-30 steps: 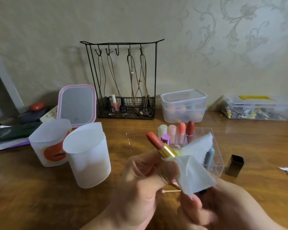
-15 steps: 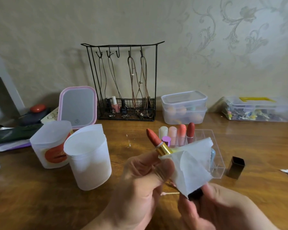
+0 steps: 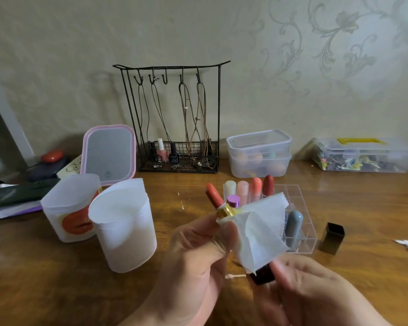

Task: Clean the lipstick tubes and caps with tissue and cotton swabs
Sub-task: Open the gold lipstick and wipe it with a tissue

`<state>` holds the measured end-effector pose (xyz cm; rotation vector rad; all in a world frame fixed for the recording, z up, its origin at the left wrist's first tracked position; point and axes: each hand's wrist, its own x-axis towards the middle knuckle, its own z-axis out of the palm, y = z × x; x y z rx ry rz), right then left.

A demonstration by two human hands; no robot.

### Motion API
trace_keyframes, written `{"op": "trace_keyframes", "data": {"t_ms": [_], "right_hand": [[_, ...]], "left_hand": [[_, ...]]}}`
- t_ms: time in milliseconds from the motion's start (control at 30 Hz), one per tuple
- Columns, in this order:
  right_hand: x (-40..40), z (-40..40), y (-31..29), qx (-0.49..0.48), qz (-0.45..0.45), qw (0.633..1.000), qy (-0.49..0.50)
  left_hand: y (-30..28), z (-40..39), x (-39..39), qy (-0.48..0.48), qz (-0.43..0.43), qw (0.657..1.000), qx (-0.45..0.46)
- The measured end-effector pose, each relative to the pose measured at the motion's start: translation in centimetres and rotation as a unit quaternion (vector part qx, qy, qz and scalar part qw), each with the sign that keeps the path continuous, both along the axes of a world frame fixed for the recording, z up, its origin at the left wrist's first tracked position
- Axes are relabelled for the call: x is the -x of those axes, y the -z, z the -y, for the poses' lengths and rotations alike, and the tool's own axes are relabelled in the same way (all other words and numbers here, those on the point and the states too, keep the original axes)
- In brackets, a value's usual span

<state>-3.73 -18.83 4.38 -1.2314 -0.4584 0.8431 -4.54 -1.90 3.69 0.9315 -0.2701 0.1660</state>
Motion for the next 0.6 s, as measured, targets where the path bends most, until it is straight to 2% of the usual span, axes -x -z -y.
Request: {"op": "trace_keyframes", "data": {"t_ms": [33,100,133,167,200,233,267,300,333,367,400,433,467,500,533,567,600], "right_hand": [[1.0,0.3,-0.2,-0.011,-0.011,0.999,0.035],[1.0,0.9,0.1,-0.028,0.031,0.996,0.082],[0.2,1.3,0.7,-0.064,0.024,0.998,0.008],[-0.7,0.3,1.5,-0.053,0.011,0.998,0.019],[-0.8,-0.2,0.9,0.014,0.096,0.994,0.058],[-0.4,-0.8,0.0,0.025,0.156,0.983,0.094],[-0.5,-0.9,0.1,0.023,0.172,0.98,0.1],[-0.5,-1.1,0.5,0.008,0.132,0.987,0.096],[-0.1,0.0,0.7,-0.006,0.056,0.994,0.099],[-0.1,0.1,0.6,-0.081,-0.073,0.991,0.074],[-0.4,-0.3,0.7,-0.167,-0.183,0.969,0.022],[-0.3,-0.7,0.4,-0.213,-0.223,0.951,-0.019],[-0.2,-0.8,-0.1,-0.192,-0.176,0.965,-0.017],[-0.3,-0.1,0.3,-0.171,-0.092,0.981,-0.007],[-0.8,0.1,0.2,-0.117,-0.024,0.993,0.006],[-1.4,-0.7,1.2,-0.056,0.062,0.994,0.074],[-1.4,-0.8,1.5,0.023,0.187,0.972,0.141]], "left_hand": [[0.0,-0.1,0.0,0.005,-0.001,1.0,0.002],[0.0,-0.1,0.0,0.006,0.001,1.0,0.004],[0.0,0.0,-0.1,0.005,0.005,1.0,0.006],[0.0,0.0,-0.1,0.004,0.01,1.0,0.009],[0.0,0.1,-0.2,0.004,0.012,1.0,0.012],[0.0,0.1,-0.2,0.004,0.012,1.0,0.014],[0.1,0.0,-0.2,0.005,0.012,1.0,0.017],[0.1,0.0,-0.2,0.006,0.011,1.0,0.02],[0.1,0.0,-0.2,0.008,0.011,1.0,0.022],[0.1,0.0,-0.2,0.012,0.011,1.0,0.022],[0.1,0.0,-0.2,0.014,0.012,1.0,0.019],[0.1,-0.1,-0.2,0.012,0.014,1.0,0.015],[0.1,-0.1,-0.2,0.007,0.017,1.0,0.01],[0.1,-0.1,-0.2,0.002,0.021,1.0,0.006],[0.1,-0.1,-0.2,-0.004,0.024,1.0,0.002],[0.1,-0.1,-0.2,-0.01,0.027,1.0,-0.002],[0.2,-0.1,-0.2,-0.014,0.029,0.999,-0.007]]}}
